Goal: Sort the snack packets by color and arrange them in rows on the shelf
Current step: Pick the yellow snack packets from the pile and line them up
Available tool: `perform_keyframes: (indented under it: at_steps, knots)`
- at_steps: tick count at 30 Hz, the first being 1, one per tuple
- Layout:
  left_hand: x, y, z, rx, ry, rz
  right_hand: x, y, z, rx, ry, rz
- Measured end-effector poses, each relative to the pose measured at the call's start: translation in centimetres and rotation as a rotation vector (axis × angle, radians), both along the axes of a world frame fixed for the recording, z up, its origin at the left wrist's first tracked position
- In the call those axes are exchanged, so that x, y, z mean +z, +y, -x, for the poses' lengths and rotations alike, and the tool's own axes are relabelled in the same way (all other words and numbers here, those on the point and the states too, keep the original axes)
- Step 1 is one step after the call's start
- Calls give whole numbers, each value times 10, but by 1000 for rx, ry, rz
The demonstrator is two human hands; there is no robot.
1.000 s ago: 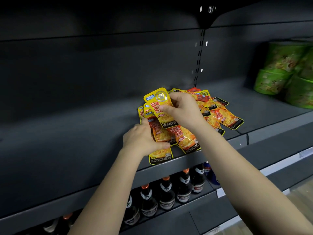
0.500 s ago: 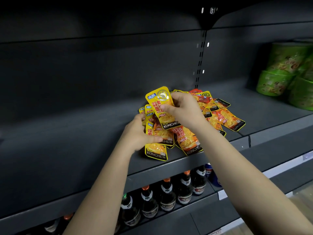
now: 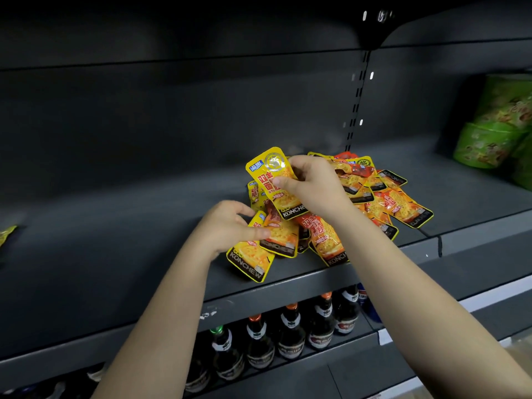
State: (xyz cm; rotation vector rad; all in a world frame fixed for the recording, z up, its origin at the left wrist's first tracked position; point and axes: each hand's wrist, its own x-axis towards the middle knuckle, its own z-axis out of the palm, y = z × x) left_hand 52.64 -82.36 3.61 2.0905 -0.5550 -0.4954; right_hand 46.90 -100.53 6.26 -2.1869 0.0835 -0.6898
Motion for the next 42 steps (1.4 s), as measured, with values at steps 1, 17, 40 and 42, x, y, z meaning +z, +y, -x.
perform_keyframes:
  at_steps: [1,17,40,42]
  knots:
    - [-2,-3,3,-11,-7,-8,0,0,0,0,-2,2]
    - [30,42,-12,117,-407,-345,7,14,-5,36,31,21]
    - [46,293,-59,548,-771,-311,8,239,-91,201,179,142]
    - [45,319,-65,576,-780,-300,7,262,-99,215,185,134]
